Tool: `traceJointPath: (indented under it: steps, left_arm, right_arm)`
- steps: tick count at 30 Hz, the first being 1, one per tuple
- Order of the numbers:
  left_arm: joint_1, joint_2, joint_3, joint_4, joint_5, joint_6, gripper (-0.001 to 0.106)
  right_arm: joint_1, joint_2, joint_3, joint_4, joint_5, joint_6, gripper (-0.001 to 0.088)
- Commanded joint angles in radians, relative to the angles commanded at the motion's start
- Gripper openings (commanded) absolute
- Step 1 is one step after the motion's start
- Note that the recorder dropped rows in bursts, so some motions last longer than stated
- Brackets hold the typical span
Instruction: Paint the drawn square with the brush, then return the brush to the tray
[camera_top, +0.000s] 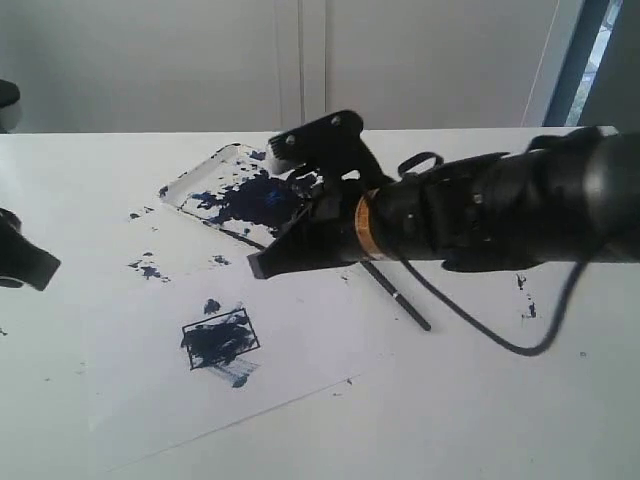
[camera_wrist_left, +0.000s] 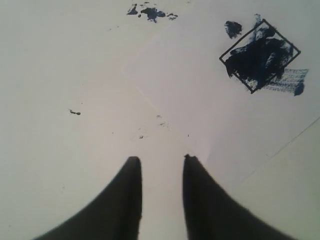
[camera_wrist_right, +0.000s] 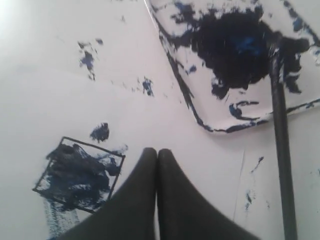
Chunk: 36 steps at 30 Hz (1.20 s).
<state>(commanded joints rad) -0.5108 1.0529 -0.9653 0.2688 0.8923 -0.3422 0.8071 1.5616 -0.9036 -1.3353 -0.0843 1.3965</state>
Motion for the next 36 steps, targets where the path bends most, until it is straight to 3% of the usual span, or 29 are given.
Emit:
traceJointPath:
  steps: [2, 3, 19, 28, 36]
  left_arm:
    - [0.0, -0.025, 0.002, -0.002, 0.002, 0.0, 0.001]
    - [0.0, -0.041, 0.004, -0.002, -0.004, -0.003, 0.0]
    - [0.0, -0.296, 0.214, 0.012, -0.091, -0.191, 0.0]
    - [0.0, -0.323, 0.342, -0.003, -0.185, -0.249, 0.0]
    - [0.0, -0.323, 0.346, -0.002, -0.189, -0.245, 0.0]
  right_arm:
    - [0.0, -0.067, 0.044, 0.0, 0.0, 0.0, 0.0]
    - [0.0, -0.105, 0.07, 0.0, 0.0, 0.0, 0.0]
    - [0.0, -0.611, 0.393, 0.0, 0.0, 0.001, 0.0]
    - [0.0, -0.697, 0.486, 0.0, 0.012, 0.067, 0.0]
    - [0.0, -0.698, 0.486, 0.0, 0.01, 0.097, 0.0]
